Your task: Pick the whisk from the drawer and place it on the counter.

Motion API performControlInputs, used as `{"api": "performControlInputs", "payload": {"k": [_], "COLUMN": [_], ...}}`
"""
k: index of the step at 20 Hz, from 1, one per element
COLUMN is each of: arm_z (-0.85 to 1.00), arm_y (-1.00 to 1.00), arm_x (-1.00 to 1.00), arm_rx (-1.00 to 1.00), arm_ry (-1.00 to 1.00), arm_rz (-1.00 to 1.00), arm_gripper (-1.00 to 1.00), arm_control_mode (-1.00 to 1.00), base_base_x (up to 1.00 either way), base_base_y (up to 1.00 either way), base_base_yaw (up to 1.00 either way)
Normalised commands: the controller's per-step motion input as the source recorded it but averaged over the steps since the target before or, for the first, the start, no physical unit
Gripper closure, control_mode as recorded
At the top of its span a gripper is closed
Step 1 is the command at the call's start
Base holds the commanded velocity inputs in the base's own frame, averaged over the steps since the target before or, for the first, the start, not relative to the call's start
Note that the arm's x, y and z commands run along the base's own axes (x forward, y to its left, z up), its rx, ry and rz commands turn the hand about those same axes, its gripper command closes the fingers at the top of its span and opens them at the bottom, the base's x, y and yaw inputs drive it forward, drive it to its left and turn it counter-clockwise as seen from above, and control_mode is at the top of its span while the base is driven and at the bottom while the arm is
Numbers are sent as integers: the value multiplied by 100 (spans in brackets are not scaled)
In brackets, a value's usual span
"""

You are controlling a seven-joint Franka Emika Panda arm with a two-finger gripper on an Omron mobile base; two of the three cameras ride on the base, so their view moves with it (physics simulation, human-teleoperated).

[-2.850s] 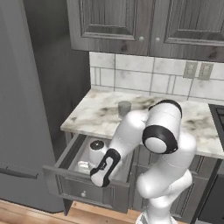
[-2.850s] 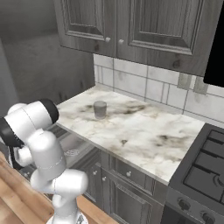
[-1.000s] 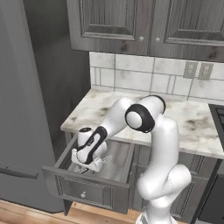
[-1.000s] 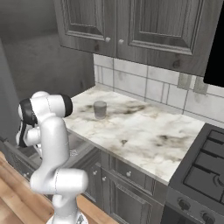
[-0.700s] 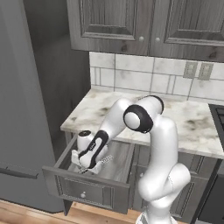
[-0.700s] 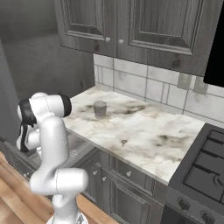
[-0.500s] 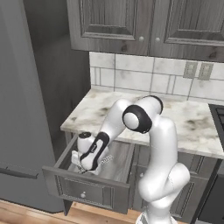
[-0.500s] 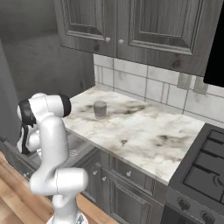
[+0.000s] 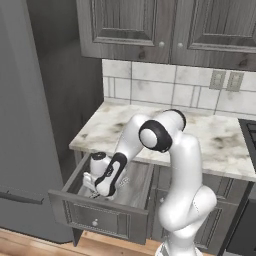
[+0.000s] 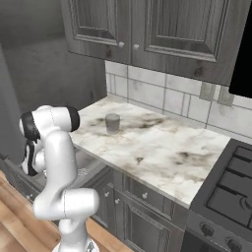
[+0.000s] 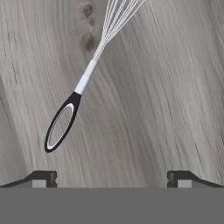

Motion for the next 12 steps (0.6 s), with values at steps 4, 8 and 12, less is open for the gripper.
{"api": "performControlInputs", "payload": {"k": [4, 8, 12], "arm_z": [0, -9, -37], "arm_y": [-3, 0, 0], "arm_x": [28, 33, 26], "arm_rx": [0, 0, 0], "arm_ry": [-4, -4, -3], "arm_rz": [0, 0, 0], "arm_gripper": [-100, -100, -100], "arm_control_mode": [-100, -100, -100], "base_base_x": [0, 0, 0], "base_base_y": [0, 0, 0], "base_base_yaw": [0, 0, 0]}}
